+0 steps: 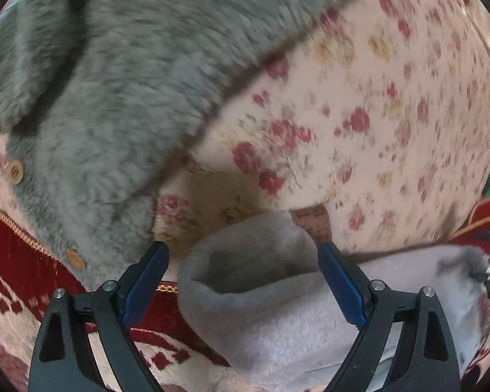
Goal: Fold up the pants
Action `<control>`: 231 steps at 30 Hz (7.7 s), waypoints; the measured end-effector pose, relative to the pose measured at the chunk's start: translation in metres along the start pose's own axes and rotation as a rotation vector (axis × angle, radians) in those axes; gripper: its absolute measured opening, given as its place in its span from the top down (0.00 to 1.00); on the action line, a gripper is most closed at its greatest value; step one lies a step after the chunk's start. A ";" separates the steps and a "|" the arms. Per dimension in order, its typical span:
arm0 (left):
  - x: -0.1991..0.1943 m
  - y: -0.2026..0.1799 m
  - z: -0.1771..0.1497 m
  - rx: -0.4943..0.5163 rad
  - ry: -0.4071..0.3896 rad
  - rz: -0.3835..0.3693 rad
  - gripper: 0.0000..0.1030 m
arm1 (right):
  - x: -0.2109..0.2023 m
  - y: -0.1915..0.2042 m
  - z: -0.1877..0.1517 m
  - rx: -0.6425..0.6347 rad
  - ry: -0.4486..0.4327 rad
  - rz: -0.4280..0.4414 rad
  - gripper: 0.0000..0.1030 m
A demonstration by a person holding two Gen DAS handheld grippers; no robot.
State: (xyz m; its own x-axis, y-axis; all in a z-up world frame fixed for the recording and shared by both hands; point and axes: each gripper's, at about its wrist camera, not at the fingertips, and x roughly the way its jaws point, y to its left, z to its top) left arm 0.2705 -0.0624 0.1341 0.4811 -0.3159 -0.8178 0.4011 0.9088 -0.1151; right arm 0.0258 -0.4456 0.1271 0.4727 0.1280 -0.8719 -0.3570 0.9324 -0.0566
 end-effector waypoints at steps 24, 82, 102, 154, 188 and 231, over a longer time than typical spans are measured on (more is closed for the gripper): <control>0.000 0.010 -0.025 0.052 0.022 0.119 0.89 | 0.028 0.061 -0.008 -0.316 0.119 -0.314 0.86; -0.203 0.110 -0.390 -0.693 -0.173 -0.074 0.26 | -0.132 0.218 -0.259 0.339 -0.080 -0.025 0.20; -0.166 0.089 -0.360 -0.578 -0.109 0.011 0.70 | -0.122 0.089 -0.359 1.353 -0.362 0.290 0.20; -0.058 -0.203 -0.191 0.004 0.048 -0.289 0.16 | -0.039 0.093 -0.200 0.640 -0.105 -0.023 0.39; -0.021 -0.281 -0.205 0.258 0.012 -0.099 0.40 | -0.036 0.111 -0.202 0.495 -0.143 -0.052 0.22; -0.199 -0.014 -0.340 -0.268 -0.192 0.343 0.25 | -0.056 0.338 -0.057 0.141 -0.118 0.169 0.12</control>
State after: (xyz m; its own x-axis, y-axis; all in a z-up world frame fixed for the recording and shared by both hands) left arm -0.0952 0.0803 0.1066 0.6958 -0.0073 -0.7182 -0.0091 0.9998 -0.0189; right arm -0.1667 -0.1570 0.1289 0.5093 0.3172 -0.8000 -0.3267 0.9313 0.1613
